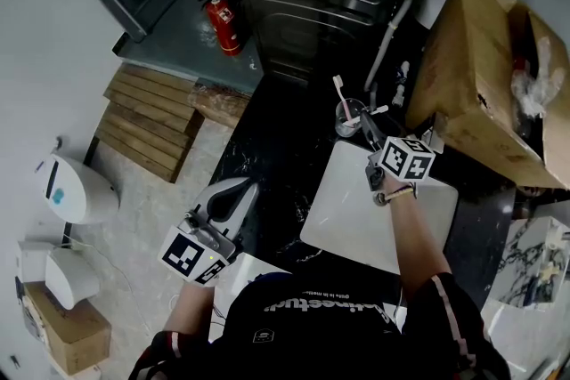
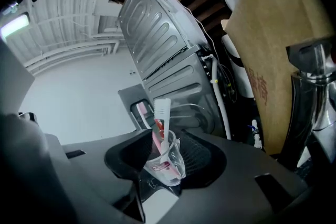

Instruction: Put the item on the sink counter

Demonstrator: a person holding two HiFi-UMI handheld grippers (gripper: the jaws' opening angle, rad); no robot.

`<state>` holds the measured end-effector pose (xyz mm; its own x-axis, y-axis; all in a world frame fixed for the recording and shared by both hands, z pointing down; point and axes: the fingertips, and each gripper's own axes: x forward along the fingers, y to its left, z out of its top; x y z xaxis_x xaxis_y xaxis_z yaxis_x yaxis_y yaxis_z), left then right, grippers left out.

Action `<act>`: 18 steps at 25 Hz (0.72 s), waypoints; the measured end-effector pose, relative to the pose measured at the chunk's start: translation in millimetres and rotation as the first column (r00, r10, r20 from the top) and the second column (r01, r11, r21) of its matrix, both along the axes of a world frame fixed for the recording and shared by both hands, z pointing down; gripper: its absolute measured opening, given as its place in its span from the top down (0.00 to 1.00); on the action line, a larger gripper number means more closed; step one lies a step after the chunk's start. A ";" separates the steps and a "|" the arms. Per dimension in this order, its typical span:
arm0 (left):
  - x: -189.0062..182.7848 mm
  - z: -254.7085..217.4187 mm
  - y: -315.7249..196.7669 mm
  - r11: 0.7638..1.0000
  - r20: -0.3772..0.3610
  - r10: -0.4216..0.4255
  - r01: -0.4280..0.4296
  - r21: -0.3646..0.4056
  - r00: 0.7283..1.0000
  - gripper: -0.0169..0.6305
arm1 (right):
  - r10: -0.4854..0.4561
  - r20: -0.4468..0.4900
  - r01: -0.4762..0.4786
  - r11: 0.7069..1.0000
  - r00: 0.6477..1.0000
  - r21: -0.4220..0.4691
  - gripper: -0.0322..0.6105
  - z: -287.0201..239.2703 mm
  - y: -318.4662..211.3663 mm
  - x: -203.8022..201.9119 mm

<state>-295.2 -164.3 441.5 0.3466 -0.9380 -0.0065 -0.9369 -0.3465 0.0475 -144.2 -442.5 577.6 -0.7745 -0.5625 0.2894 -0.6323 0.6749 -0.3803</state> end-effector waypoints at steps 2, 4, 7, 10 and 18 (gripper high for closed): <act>0.6 0.7 1.3 1.000 -0.002 0.000 0.000 0.000 1.000 0.95 | -0.007 -0.005 0.007 1.000 1.000 0.000 0.66 0.7 5.1 1.2; 2.3 0.1 2.1 1.000 -0.004 0.002 -0.002 0.003 1.000 0.95 | -0.008 -0.009 0.008 1.000 1.000 -0.001 0.65 -0.1 11.4 4.3; 6.8 -2.9 2.3 1.000 -0.009 0.009 -0.009 0.013 1.000 0.95 | 0.006 0.002 -0.006 1.000 1.000 -0.008 0.64 -4.6 25.1 12.8; 16.5 -4.8 -1.3 0.999 -0.020 0.032 -0.031 0.023 0.999 0.95 | 0.027 0.034 -0.026 1.000 0.999 -0.012 0.64 -15.8 42.7 27.3; 73.0 -17.6 -29.7 0.990 -0.030 0.128 -0.126 0.059 0.991 0.95 | -0.012 -0.065 0.023 0.985 0.998 0.172 0.64 -68.1 97.7 83.0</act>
<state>-222.3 -194.0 423.9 0.4613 -0.8843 -0.0722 -0.8834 -0.4653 0.0551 -61.2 -344.8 509.5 -0.7677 -0.5948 0.2385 -0.6391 0.7380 -0.2166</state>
